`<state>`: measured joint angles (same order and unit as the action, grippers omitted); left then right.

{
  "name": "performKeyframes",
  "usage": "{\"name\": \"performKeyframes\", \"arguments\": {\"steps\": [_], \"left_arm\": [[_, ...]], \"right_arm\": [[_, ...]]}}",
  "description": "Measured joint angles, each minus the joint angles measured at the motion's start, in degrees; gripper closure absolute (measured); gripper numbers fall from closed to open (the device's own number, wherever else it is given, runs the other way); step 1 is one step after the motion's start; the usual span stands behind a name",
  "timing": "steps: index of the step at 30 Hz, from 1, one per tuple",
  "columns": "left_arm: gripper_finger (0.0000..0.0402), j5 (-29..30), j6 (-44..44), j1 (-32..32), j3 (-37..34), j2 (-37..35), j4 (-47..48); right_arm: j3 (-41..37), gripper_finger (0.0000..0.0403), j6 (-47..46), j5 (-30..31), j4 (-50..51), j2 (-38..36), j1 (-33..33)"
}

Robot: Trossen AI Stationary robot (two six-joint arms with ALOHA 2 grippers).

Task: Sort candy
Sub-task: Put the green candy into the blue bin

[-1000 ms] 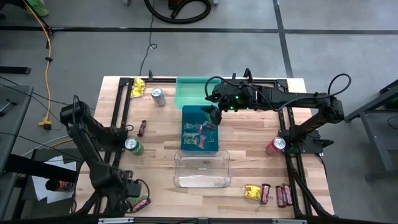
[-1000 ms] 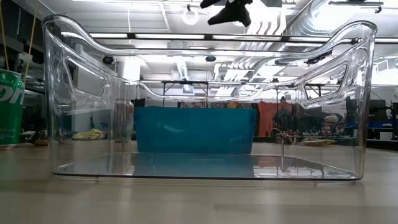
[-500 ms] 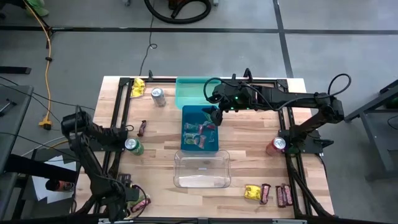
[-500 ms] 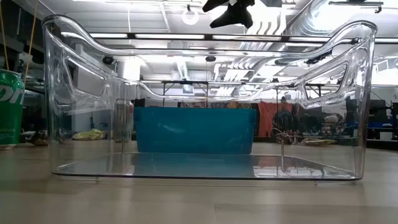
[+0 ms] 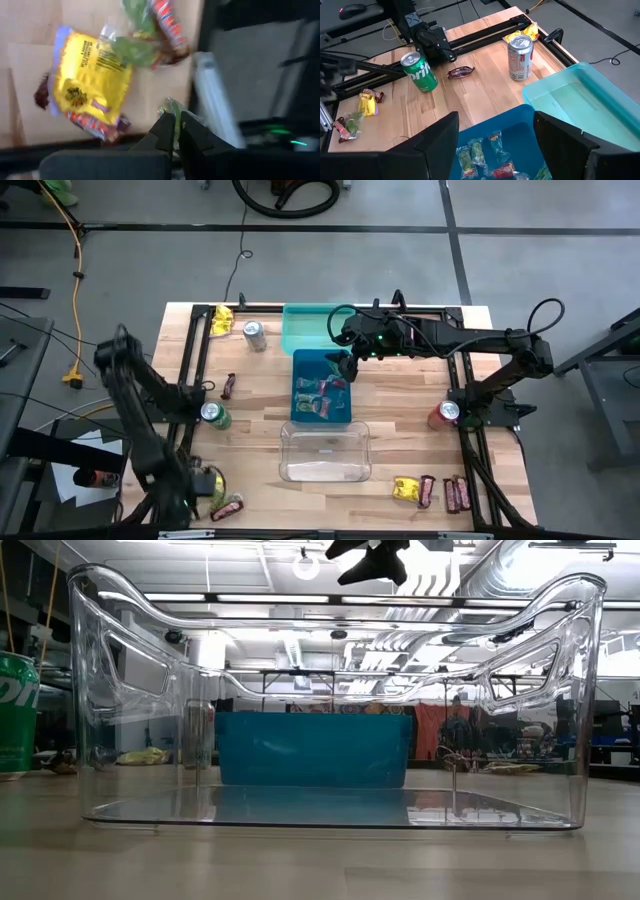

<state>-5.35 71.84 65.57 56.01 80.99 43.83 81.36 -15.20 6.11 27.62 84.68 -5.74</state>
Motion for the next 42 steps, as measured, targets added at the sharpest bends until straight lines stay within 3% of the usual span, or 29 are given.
{"name": "performKeyframes", "arguments": {"steps": [3, 6, 10, 12, 15, 19, 23, 28, 35, 42], "left_arm": [[0.0399, 6.5, 0.3, -3.6, 0.0, -9.2, 1.2], [0.04, 21.3, -1.6, -9.9, 0.0, -17.8, 4.9], [0.0401, 40.0, -14.6, -22.0, 0.0, -25.8, 6.2], [0.0401, 43.6, -22.7, -29.2, 0.0, -28.0, 4.4], [0.0401, 42.1, -35.9, -39.7, 0.0, -28.3, -1.3], [0.0401, 32.5, -49.7, -50.4, -2.6, -24.8, -16.8], [0.0401, 23.4, -56.7, -57.6, -7.5, -18.5, -33.6], [0.0401, 20.9, -57.1, -63.5, -8.6, -9.1, -40.5], [0.0391, 16.4, -58.5, -66.0, -8.6, 0.9, -46.4], [0.0344, 13.8, -55.3, -67.0, -8.6, 5.2, -47.1]], "right_arm": [[0.0, 0.0151, -1.0, 0.0, -0.5, 0.0, 0.0], [0.0, 0.0151, -1.4, 0.0, -1.4, 0.0, 0.0], [0.0, 0.0151, -2.5, 0.0, -2.4, 0.0, 0.0], [0.0, 0.0151, -3.3, 0.0, -2.3, 0.0, 0.0], [0.0, 0.0151, -4.3, 0.0, -2.6, 0.0, 0.0], [0.0, 0.0151, -4.1, 0.0, -5.2, 0.0, 0.1], [0.0, 0.0151, -4.0, -0.8, -7.9, -0.3, 0.1], [0.0, 0.0151, -3.8, -1.2, -9.2, -1.8, 0.1], [0.0, 0.0151, -3.8, -1.2, -8.7, -4.3, 0.1], [0.0, 0.0151, -3.8, -1.2, -7.5, -4.5, 0.2]]}}
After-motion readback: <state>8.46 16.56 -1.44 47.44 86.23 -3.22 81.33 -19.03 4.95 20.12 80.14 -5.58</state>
